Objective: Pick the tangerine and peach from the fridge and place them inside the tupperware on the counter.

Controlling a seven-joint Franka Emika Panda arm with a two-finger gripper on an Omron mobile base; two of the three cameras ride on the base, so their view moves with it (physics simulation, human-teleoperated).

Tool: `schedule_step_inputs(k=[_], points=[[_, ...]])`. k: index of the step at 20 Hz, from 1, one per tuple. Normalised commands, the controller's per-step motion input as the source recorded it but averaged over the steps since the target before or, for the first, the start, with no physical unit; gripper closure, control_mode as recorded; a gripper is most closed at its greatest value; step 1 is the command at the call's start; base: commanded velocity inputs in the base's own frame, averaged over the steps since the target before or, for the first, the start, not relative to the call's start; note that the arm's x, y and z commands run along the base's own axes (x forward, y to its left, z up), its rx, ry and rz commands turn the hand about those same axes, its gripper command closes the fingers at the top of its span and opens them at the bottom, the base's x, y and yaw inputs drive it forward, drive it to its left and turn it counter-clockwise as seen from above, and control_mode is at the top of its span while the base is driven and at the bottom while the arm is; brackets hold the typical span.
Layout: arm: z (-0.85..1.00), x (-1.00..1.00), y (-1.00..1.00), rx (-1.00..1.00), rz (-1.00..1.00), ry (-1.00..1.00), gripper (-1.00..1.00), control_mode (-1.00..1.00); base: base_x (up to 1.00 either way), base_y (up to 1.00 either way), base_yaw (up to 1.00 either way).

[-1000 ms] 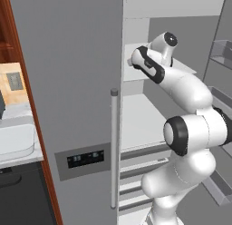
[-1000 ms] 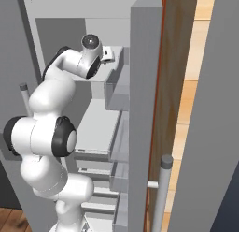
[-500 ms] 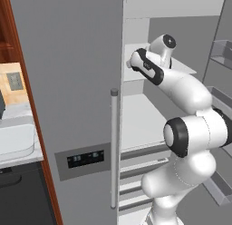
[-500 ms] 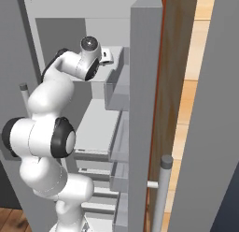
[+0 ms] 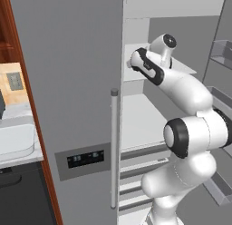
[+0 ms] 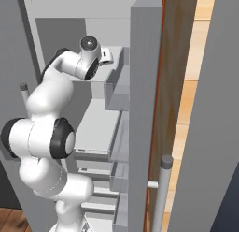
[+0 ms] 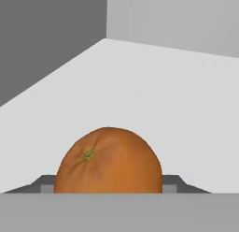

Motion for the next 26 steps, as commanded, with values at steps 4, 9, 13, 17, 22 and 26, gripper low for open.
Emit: schedule_step_inputs(k=[4,9,13,17,22,26], points=[[0.00,-0.95,-0.36,0.00,0.00,-0.02,1.00,-1.00,0.00,0.00,0.00],[0.00,-1.00,-0.29,0.00,-0.04,-0.08,1.00,-1.00,0.00,0.00,0.00],[0.00,-1.00,0.14,-0.01,-0.05,-0.02,1.00,-1.00,0.00,0.00,0.00],[0.00,-1.00,0.36,-0.02,-0.13,0.00,1.00,-1.00,0.00,0.00,0.00],[0.04,-1.00,0.05,0.00,-0.30,0.05,1.00,-1.00,0.00,0.00,0.00],[0.13,-1.00,-0.18,0.00,-0.31,0.04,1.00,-1.00,0.00,0.00,0.00]])
